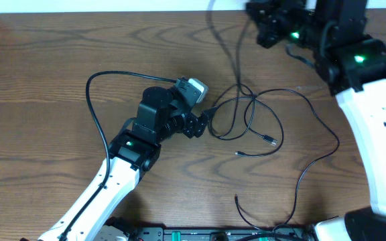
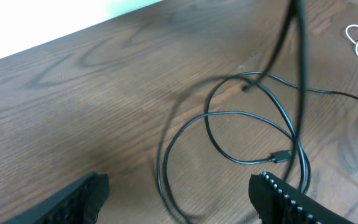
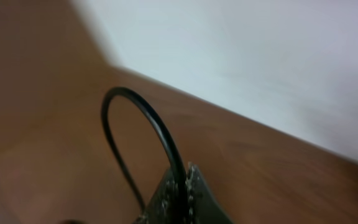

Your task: Untangle cables

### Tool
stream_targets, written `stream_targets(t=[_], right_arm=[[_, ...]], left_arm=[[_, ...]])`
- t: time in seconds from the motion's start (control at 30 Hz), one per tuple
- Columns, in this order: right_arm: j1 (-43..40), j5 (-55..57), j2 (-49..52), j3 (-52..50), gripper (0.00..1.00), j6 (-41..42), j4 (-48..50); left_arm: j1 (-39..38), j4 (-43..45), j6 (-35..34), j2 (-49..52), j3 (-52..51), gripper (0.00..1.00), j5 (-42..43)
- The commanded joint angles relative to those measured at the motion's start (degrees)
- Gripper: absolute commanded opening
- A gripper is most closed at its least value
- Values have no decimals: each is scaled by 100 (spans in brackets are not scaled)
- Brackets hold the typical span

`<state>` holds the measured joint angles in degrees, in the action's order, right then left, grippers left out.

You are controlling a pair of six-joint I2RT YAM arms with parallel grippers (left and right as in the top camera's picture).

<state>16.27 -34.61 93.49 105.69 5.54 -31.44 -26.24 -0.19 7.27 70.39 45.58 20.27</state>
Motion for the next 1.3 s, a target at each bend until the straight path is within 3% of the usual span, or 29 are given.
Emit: stream_targets(t=[0.0, 0.1, 0.17, 0.27, 0.37, 0.4, 0.43, 0.67, 0.8, 0.93, 1.0, 1.1, 1.2, 1.27], right_arm=[[155, -2973, 55, 70, 1, 251, 555], [175, -2430, 111, 70, 1, 212, 391], [103, -1314, 114, 70, 1, -87, -42], [-13, 2033, 116, 70, 2, -129, -826], [-22, 5987, 188, 70, 2, 761, -1604], [-22, 7023, 214, 70, 2, 1040, -1891], [-22, 7370, 234, 70, 2, 1056, -2044], [-22, 7071, 247, 70, 1, 1394, -2625], [-22, 4754, 247, 70, 1, 920, -2227], [-22, 970, 247, 70, 1, -1130, -1593], [-22, -223, 247, 70, 1, -1991, -1517], [-22, 522, 247, 70, 1, -1989, -1375], [-20, 2710, 247, 70, 1, -1172, -1246], [-20, 4566, 251, 70, 1, -212, -1200]], left_arm=[[20, -20, -48, -52, 68, 77, 96], [17, -20, -48, -52, 68, 77, 96], [17, -20, -48, -52, 68, 77, 94], [20, -20, -48, -52, 68, 77, 94], [20, -20, -48, -52, 68, 77, 94], [20, -20, -46, -52, 68, 77, 94], [20, -20, -46, -52, 68, 78, 92], [20, 0, -46, -52, 68, 77, 92], [20, 0, -46, -52, 68, 78, 92], [20, -2, -37, -50, 68, 77, 94], [20, -2, -24, -46, 68, 77, 92], [20, -4, -24, -44, 68, 78, 92], [20, -2, -24, -42, 68, 77, 92], [20, -2, 22, -42, 68, 78, 92]])
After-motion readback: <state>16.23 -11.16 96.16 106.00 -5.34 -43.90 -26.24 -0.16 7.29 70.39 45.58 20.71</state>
